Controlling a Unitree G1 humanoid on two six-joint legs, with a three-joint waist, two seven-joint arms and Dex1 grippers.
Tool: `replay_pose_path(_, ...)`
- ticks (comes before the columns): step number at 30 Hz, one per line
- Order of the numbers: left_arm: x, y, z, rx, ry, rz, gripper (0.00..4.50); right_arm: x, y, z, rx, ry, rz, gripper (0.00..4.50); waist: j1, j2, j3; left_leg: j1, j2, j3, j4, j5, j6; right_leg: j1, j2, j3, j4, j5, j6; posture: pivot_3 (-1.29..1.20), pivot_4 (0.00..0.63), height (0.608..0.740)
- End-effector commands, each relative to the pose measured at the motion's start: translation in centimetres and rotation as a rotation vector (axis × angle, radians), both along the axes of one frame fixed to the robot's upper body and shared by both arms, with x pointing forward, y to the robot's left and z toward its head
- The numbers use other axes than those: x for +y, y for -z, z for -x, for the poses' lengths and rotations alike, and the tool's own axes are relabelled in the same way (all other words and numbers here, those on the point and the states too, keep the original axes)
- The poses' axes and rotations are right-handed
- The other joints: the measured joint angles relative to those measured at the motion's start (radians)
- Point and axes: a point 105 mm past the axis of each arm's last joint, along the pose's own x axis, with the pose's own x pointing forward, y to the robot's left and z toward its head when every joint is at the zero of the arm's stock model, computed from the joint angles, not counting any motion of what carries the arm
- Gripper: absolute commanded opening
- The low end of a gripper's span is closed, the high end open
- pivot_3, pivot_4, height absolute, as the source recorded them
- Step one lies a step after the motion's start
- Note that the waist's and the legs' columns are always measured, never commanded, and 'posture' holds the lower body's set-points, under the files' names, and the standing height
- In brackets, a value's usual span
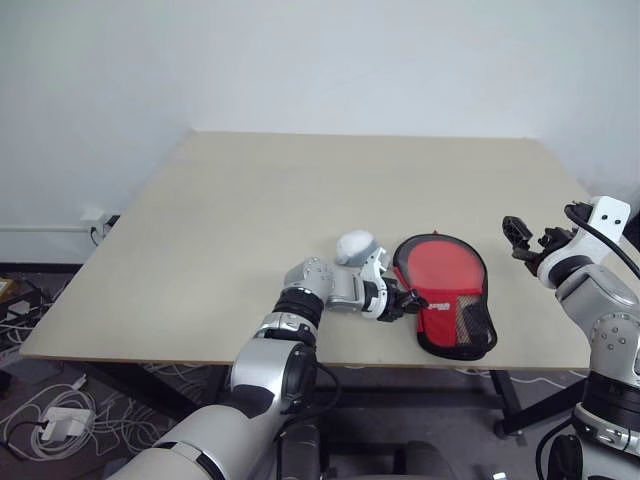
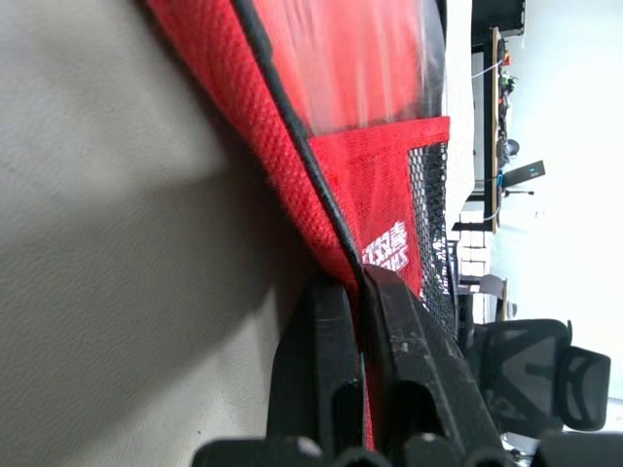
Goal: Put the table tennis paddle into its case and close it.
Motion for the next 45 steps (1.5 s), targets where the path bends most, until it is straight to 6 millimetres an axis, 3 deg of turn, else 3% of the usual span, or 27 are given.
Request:
replay_pose_path(1, -6.3, -3.5, 2.9, -0.009, 0.140, 0.150, 0.04, 0.0, -1.8, -0.2, -0.071, 0.009, 0.015, 4.50, 0.000, 0.000, 0.000, 0.000, 0.000, 0.000, 0.000, 0.000, 0.000, 0.000, 0.000, 0.000, 0.000, 0.000, 0.000, 0.00, 0.000, 0.715)
replay_pose_path(9, -5.3, -3.7, 2.1, -0.036, 0.125, 0.119, 0.04, 0.4, -1.9, -0.5, -0.078, 0.000, 0.023, 4.50, -0.001, 0.000, 0.000, 0.000, 0.000, 0.000, 0.000, 0.000, 0.000, 0.000, 0.000, 0.000, 0.000, 0.000, 0.000, 0.00, 0.000, 0.715)
replay_pose_path(15, -1.3, -2.9, 1.4, 0.045, 0.094, 0.040, 0.04, 0.9, -1.7, -0.5, -0.077, -0.016, 0.043, 4.50, -0.001, 0.000, 0.000, 0.000, 0.000, 0.000, 0.000, 0.000, 0.000, 0.000, 0.000, 0.000, 0.000, 0.000, 0.000, 0.00, 0.000, 0.715)
replay_pose_path(20, -0.3, -3.5, 2.8, 0.092, 0.141, 0.018, 0.04, 1.0, -1.4, -0.4, -0.069, -0.015, 0.046, 4.50, -0.003, 0.000, 0.000, 0.000, 0.000, 0.000, 0.000, 0.000, 0.000, 0.000, 0.000, 0.000, 0.000, 0.000, 0.000, 0.00, 0.000, 0.715)
replay_pose_path(24, 0.3, -2.6, 3.1, 0.122, 0.114, -0.032, 0.04, 1.1, -1.2, -0.3, -0.063, -0.016, 0.053, 4.50, -0.004, 0.000, 0.000, 0.000, 0.000, 0.000, 0.000, 0.000, 0.000, 0.000, 0.000, 0.000, 0.000, 0.000, 0.001, 0.00, 0.000, 0.715)
replay_pose_path(31, 0.4, -1.4, 4.7, 0.173, 0.116, -0.025, 0.04, 1.1, -0.8, 0.0, -0.045, -0.018, 0.081, 4.50, -0.002, 0.000, 0.000, 0.000, 0.000, -0.001, 0.000, 0.000, 0.000, 0.000, 0.000, 0.000, 0.001, 0.000, 0.000, 0.00, 0.000, 0.715)
replay_pose_path(39, -0.9, -1.9, 7.1, 0.196, 0.162, 0.036, 0.04, 1.2, -0.2, 0.2, -0.017, -0.028, 0.117, 4.50, -0.001, 0.000, 0.000, 0.000, 0.000, -0.001, 0.000, 0.000, 0.000, 0.000, 0.000, 0.000, 0.001, 0.000, 0.000, 0.00, 0.000, 0.715)
replay_pose_path(45, -0.7, -1.1, 8.9, 0.235, 0.221, 0.024, 0.04, 1.1, -0.1, 0.4, -0.009, -0.031, 0.135, 4.50, 0.002, -0.001, -0.001, 0.000, 0.000, -0.001, 0.000, 0.000, 0.000, 0.000, 0.001, 0.000, 0.001, 0.000, 0.000, 0.00, 0.000, 0.715)
